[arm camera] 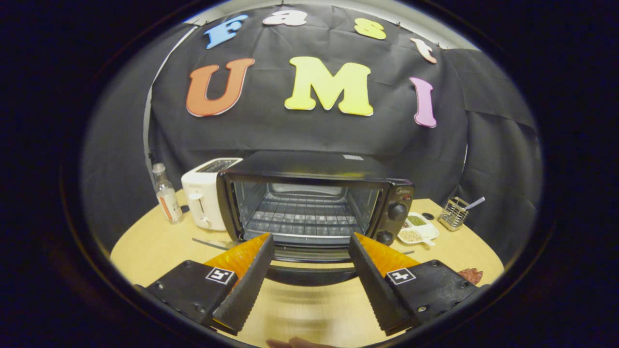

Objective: Open the toaster oven, put the food inside, and close the toaster oven door.

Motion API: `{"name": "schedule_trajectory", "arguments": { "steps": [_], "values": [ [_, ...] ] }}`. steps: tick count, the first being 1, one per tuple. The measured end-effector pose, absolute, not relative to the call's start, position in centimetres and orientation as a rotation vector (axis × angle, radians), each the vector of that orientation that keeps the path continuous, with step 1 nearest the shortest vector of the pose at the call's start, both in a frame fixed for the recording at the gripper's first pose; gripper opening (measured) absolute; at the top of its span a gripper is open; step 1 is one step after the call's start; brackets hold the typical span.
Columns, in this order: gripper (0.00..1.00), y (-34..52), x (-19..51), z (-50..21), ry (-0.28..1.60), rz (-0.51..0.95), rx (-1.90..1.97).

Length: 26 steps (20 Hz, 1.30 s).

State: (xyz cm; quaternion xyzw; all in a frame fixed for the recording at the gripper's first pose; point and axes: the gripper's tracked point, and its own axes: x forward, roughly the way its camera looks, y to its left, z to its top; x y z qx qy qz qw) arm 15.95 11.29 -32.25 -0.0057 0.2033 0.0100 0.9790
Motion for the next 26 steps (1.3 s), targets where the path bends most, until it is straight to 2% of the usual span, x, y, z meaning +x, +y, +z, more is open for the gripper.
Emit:
{"name": "schedule_trajectory", "arguments": {
  "steps": [8, 19, 26],
  "values": [
    [1.0, 11.1, 14.1, -42.0, 0.675, 0.043, 0.093],
    [1.0, 10.8, 14.6, -42.8, 0.556, 0.077, 0.076],
    [1.0, 8.6, 12.2, -39.4, 0.492, 0.109, 0.078]
  ]
}}
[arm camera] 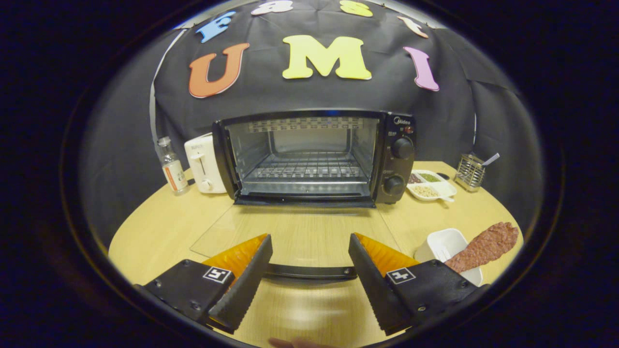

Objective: Open the toaster oven, put the food inside, and close the toaster oven door.

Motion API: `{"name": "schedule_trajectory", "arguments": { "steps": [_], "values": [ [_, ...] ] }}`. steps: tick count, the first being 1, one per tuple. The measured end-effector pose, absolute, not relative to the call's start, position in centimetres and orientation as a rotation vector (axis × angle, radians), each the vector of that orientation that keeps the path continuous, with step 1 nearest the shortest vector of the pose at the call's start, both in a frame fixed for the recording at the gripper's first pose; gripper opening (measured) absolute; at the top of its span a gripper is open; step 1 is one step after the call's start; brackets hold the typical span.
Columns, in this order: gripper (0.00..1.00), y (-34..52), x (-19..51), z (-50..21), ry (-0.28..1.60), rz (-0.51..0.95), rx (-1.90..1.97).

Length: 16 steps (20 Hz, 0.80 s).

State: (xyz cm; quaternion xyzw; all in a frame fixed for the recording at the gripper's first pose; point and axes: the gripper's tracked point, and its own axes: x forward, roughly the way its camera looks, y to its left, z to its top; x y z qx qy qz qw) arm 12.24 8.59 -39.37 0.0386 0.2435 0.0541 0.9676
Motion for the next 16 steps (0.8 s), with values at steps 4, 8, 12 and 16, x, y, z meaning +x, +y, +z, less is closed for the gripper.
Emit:
{"name": "schedule_trajectory", "arguments": {
  "steps": [4, 8, 12, 16],
  "values": [
    [1.0, 6.2, 9.3, -35.2, 0.419, 0.114, 0.048],
    [1.0, 3.9, 6.2, -31.7, 0.377, 0.157, 0.038],
    [1.0, 0.5, 4.0, -29.4, 0.355, 0.144, 0.027],
    [1.0, -4.2, 3.1, -27.6, 0.356, 0.13, 0.015]
  ]
}}
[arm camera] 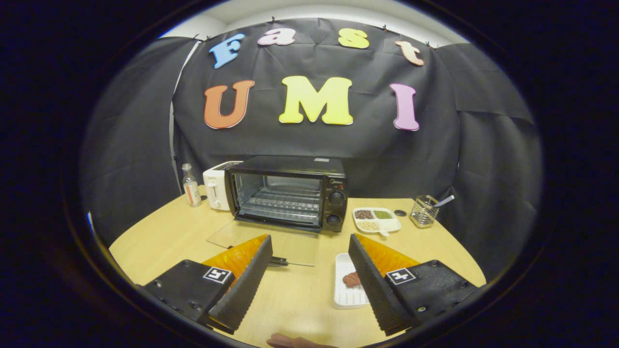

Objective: Open the toaster oven, put the food inside, and close the toaster oven door.

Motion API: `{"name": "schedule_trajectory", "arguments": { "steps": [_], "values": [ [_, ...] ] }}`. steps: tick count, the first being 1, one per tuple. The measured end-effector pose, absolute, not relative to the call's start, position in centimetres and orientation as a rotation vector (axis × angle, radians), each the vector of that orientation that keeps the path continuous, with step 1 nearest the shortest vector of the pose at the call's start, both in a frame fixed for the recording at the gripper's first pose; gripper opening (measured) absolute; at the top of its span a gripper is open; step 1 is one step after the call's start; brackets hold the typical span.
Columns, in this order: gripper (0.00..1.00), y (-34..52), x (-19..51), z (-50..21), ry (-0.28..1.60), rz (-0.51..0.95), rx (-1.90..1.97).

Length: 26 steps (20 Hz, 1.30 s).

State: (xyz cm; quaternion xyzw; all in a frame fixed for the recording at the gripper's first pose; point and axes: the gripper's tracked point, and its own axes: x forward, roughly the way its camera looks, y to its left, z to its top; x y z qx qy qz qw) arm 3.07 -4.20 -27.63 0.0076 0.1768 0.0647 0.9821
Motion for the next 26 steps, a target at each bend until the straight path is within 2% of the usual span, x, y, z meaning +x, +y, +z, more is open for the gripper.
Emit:
{"name": "schedule_trajectory", "arguments": {
  "steps": [8, 15, 19, 23, 26],
  "values": [
    [1.0, -12.4, 3.0, -26.4, 0.348, 0.104, 0.077],
    [0.99, -16.3, 4.4, -31.8, 0.564, 0.178, 0.094],
    [0.89, -16.5, 5.0, -35.6, 0.676, 0.244, 0.15],
    [0.74, -15.7, 5.1, -37.9, 0.78, 0.287, 0.269],
    [0.42, -16.1, 5.1, -38.8, 0.805, 0.269, 0.316]
  ]
}}
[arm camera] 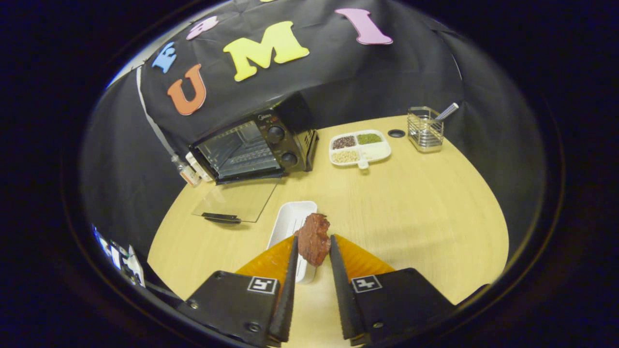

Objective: Open the toaster oven, put the food inside, and close the toaster oven door.

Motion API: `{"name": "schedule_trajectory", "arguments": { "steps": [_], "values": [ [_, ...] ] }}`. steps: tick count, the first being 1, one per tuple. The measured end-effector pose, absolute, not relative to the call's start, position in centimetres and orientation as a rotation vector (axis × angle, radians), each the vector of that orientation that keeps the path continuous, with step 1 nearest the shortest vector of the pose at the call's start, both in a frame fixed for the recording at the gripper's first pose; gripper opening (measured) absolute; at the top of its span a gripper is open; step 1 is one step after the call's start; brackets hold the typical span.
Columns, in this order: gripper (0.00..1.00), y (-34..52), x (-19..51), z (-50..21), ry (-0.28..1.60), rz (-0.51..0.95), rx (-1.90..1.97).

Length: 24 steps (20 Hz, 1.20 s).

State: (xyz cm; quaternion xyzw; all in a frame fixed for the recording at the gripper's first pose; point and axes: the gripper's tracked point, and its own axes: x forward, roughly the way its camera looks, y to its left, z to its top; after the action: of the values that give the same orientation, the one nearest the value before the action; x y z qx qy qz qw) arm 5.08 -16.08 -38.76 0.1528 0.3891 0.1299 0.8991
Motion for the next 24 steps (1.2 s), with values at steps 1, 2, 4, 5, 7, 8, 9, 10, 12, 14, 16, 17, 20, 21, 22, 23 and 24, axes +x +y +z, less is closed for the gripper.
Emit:
{"name": "schedule_trajectory", "arguments": {
  "steps": [1, 2, 4, 5, 7, 8, 9, 10, 12, 14, 16, 17, 20, 21, 22, 23, 24],
  "values": [
    [0.33, -16.1, 5.0, -38.5, 0.805, 0.267, 0.331],
    [0.23, -15.6, 4.4, -38.5, 0.81, 0.28, 0.343],
    [0.13, -15.1, 3.6, -38.2, 0.828, 0.288, 0.341],
    [0.12, -15.1, 3.3, -38.1, 0.827, 0.286, 0.327],
    [0.11, -14.8, 2.6, -37.6, 0.819, 0.275, 0.277],
    [0.1, -14.6, 2.3, -37.2, 0.81, 0.271, 0.245],
    [0.1, -14.4, 2.0, -36.8, 0.799, 0.268, 0.208],
    [0.1, -14.1, 1.8, -36.2, 0.786, 0.267, 0.174],
    [0.1, -12.9, 0.9, -34.7, 0.762, 0.289, 0.121],
    [0.1, -11.5, 0.2, -32.6, 0.726, 0.309, 0.085],
    [0.1, -10.1, -0.4, -30.3, 0.673, 0.322, 0.032],
    [0.1, -9.2, -0.7, -29.2, 0.647, 0.326, 0.007],
    [0.1, -6.9, -1.2, -26.0, 0.548, 0.313, -0.082],
    [0.1, -6.0, -1.3, -25.1, 0.514, 0.307, -0.111],
    [0.1, -5.0, -1.4, -24.3, 0.485, 0.305, -0.139],
    [0.1, -4.0, -1.6, -23.7, 0.458, 0.305, -0.161],
    [0.1, -3.0, -1.6, -23.1, 0.435, 0.306, -0.177]
  ]
}}
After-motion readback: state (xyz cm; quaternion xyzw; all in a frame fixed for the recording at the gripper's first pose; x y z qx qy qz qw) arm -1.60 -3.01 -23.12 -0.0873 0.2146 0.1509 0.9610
